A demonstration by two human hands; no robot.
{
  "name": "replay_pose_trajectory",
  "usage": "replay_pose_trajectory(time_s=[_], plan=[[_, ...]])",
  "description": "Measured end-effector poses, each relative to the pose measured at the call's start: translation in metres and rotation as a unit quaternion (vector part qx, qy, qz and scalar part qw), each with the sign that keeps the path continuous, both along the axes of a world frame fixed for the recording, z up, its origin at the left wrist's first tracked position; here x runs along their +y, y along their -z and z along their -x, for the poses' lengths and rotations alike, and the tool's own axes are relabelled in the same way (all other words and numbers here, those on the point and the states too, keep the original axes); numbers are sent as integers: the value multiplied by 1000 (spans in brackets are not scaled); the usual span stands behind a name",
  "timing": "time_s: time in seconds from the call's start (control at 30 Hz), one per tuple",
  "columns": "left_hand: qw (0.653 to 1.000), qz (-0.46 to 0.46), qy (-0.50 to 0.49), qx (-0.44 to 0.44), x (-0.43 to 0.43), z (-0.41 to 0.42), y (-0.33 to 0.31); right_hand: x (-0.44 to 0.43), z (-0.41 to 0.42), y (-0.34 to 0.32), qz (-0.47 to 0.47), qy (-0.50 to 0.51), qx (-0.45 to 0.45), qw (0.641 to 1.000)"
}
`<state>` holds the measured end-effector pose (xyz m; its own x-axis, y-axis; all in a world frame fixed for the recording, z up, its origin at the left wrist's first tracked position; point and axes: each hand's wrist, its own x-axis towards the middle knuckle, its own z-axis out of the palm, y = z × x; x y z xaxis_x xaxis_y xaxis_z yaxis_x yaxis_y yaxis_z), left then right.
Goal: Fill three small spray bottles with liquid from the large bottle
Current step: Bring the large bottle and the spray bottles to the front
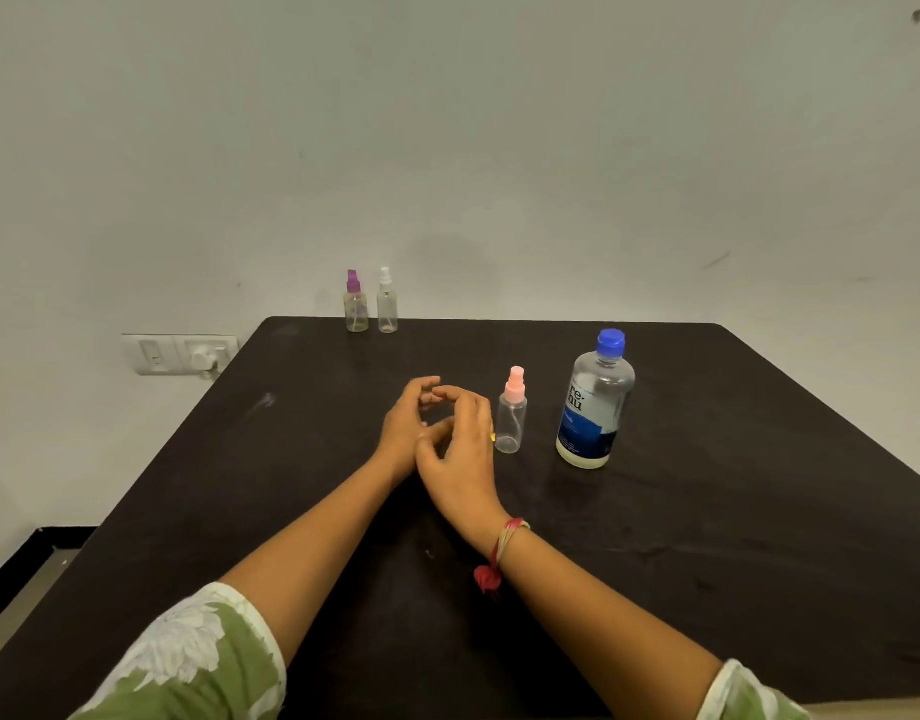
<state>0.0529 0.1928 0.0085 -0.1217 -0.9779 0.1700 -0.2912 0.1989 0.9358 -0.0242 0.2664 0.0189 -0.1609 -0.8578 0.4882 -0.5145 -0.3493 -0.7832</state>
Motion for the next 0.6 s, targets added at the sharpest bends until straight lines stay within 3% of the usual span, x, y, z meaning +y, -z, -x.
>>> replay_pose_trajectory(time_s=[0.27,0.6], plan=[[981,67,-179,-42,-52,-55,19,-71,-26,15,-158,20,-134,978],[991,51,-106,-59,-145,-88,20,-189,-42,14,-176,58,-161,969]])
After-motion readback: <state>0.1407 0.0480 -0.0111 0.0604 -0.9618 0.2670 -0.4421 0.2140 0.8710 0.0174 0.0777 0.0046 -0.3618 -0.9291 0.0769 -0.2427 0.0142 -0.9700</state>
